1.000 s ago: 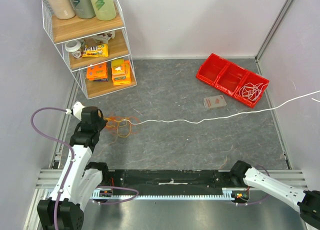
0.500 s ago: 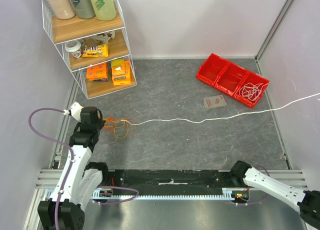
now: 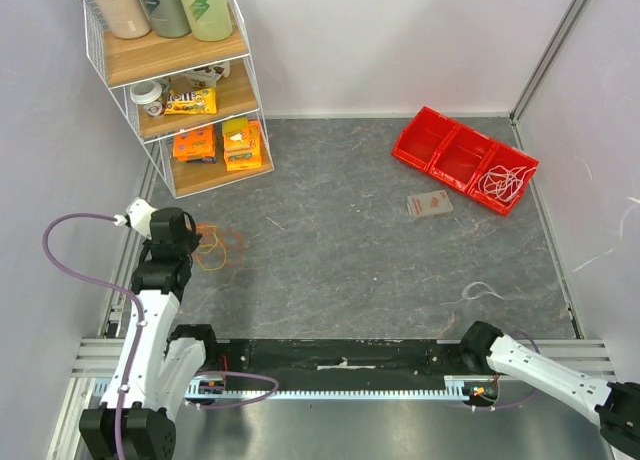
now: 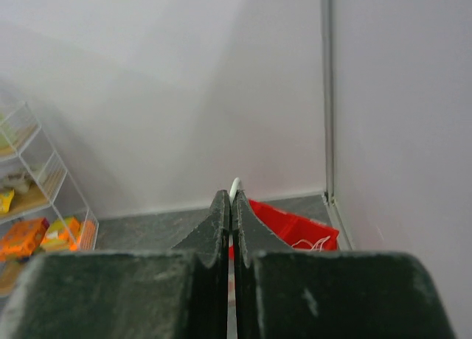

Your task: Untangle the cables

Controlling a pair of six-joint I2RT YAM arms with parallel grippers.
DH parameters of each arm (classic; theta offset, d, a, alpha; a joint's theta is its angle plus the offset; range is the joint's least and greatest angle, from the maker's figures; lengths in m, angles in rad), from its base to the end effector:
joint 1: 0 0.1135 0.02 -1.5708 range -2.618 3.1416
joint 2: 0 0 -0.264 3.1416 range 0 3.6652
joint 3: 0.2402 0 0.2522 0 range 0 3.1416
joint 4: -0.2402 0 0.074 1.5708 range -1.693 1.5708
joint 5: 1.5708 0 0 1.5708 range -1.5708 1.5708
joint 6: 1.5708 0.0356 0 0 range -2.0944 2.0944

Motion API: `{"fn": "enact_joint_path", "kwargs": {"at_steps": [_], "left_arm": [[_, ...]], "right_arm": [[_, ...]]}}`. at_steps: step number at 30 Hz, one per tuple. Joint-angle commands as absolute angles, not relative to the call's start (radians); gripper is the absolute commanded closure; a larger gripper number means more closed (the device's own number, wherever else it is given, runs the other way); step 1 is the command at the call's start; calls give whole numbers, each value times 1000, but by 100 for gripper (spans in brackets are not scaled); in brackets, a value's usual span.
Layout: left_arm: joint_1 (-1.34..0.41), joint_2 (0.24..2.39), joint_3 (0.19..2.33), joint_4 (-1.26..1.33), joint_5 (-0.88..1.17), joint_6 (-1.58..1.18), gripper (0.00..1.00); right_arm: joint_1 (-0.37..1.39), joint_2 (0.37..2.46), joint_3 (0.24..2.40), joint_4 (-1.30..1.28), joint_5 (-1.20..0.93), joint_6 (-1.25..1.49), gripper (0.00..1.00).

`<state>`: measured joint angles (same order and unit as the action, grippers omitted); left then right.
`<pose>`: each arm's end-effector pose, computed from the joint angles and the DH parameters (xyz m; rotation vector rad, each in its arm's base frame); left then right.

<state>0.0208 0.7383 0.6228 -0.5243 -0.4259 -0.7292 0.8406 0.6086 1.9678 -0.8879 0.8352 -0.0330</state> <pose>0.1600 0.0180 0.2590 -0.9971 1.9005 0.0610 -0.0581 -0.1045 0.5610 0.2388 1.2420 0.2389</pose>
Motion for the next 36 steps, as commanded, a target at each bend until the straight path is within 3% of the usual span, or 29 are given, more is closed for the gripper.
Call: {"fn": "enact_joint_path", "kwargs": {"at_steps": [1, 6, 19, 20, 22, 24, 30, 36], "left_arm": [[28, 752, 643, -418, -280, -661, 98], [22, 862, 649, -267, 160, -569, 98], [-18, 899, 598, -252, 344, -583, 96], [-18, 881, 591, -235, 350, -587, 89], [-18, 850, 584, -206, 357, -597, 63], [-18, 842, 598, -213, 362, -594, 49], [-18, 835, 646, -276, 370, -529, 36], [-18, 799, 696, -253, 443, -499, 28]], "right_arm": [[844, 635, 1723, -792, 675, 43, 100], [844, 739, 1591, -661, 506, 110, 100], [844, 1057, 1867, -439, 42, 250, 100], [844, 1068, 1871, -431, 28, 259, 100], [844, 1071, 1861, -413, 21, 267, 100], [844, 1049, 1800, -408, 78, 255, 100], [844, 873, 1455, -486, 405, 225, 100], [844, 724, 1371, -639, 572, 218, 100]]}}
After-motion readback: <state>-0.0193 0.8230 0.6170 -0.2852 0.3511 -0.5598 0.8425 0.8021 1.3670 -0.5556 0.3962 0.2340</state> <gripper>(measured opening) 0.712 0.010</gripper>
